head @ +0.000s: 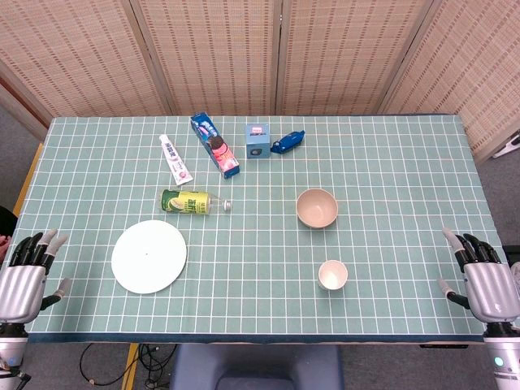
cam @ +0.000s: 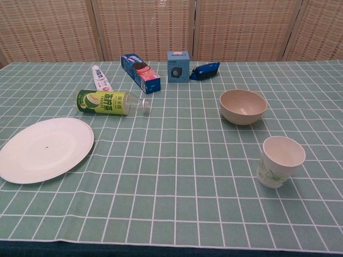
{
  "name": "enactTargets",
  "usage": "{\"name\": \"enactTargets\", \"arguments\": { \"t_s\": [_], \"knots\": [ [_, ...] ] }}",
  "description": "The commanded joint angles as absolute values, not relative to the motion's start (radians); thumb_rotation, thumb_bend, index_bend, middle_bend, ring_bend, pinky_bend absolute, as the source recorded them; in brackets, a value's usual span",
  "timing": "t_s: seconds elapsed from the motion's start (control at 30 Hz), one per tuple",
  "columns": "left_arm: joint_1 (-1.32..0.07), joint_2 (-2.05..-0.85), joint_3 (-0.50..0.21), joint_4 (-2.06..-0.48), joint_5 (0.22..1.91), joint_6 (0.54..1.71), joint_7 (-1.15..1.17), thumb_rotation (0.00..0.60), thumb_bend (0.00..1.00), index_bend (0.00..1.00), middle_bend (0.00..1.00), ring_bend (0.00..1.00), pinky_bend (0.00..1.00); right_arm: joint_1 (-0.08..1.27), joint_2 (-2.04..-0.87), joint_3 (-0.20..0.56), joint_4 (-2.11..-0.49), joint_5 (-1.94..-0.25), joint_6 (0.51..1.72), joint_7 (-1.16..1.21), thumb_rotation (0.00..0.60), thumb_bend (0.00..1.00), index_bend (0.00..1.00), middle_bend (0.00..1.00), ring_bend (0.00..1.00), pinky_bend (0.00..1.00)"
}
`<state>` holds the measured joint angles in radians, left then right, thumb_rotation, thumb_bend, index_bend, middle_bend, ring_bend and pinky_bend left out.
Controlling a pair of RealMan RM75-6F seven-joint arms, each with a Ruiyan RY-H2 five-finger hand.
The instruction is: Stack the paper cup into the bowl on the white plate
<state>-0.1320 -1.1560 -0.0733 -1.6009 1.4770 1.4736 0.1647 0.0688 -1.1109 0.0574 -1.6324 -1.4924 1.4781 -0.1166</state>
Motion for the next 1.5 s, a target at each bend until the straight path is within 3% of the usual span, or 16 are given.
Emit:
{"name": "enactTargets", "arguments": {
  "t_s": [0.03,0.53,0.8,0.9,1.1,1.17,1.33,1.5],
  "knots": [
    [-0.13,-1.156,-0.071,-1.601,1.476,1.476,0.165,0.6,0.3,0.12,0.06,0.07,0.09,0.07,-1.111,0.058,-1.631,-1.493,1.477,-0.115,0.6,0.22,0.08,0.19,0.13,0.17],
    [-0.142,-1.151,-0.06,-1.577,1.52,1.475,0.112,0.6,0.3,0.13,0.06,0.08,0.09,0.068,-1.096,0.072,-1.636,-1.497,1.5,-0.117,0.6,0.22,0.08,0.19,0.13,0.17],
    [-0.185,-1.166,-0.053,-1.521,1.582,1.448,0.057,0.6,0.3,0.17,0.08,0.14,0.13,0.067,-1.073,0.087,-1.65,-1.491,1.516,-0.127,0.6,0.22,0.08,0.19,0.13,0.17],
    [-0.207,-1.18,-0.053,-1.489,1.611,1.444,0.038,0.6,0.3,0.2,0.16,0.22,0.22,0.069,-1.066,0.09,-1.656,-1.489,1.516,-0.132,0.6,0.22,0.08,0.19,0.13,0.17],
    [-0.256,-1.216,-0.035,-1.412,1.67,1.412,-0.025,0.6,0.3,0.26,0.47,0.57,0.72,0.071,-1.054,0.092,-1.667,-1.492,1.516,-0.139,0.6,0.22,0.08,0.19,0.13,0.17],
    [-0.269,-1.231,-0.026,-1.385,1.687,1.402,-0.04,0.6,0.3,0.27,0.58,0.66,0.81,0.07,-1.052,0.092,-1.669,-1.492,1.516,-0.14,0.6,0.22,0.08,0.19,0.13,0.17],
    [-0.29,-1.284,-0.007,-1.305,1.721,1.401,-0.075,0.6,0.3,0.32,0.79,0.82,0.93,0.068,-1.048,0.089,-1.676,-1.494,1.518,-0.144,0.6,0.22,0.08,0.19,0.13,0.17],
    [-0.307,-1.321,0.027,-1.236,1.744,1.373,-0.082,0.6,0.3,0.35,0.89,0.91,0.99,0.068,-1.045,0.088,-1.683,-1.494,1.517,-0.15,0.6,0.22,0.08,0.19,0.13,0.17]
  ]
}}
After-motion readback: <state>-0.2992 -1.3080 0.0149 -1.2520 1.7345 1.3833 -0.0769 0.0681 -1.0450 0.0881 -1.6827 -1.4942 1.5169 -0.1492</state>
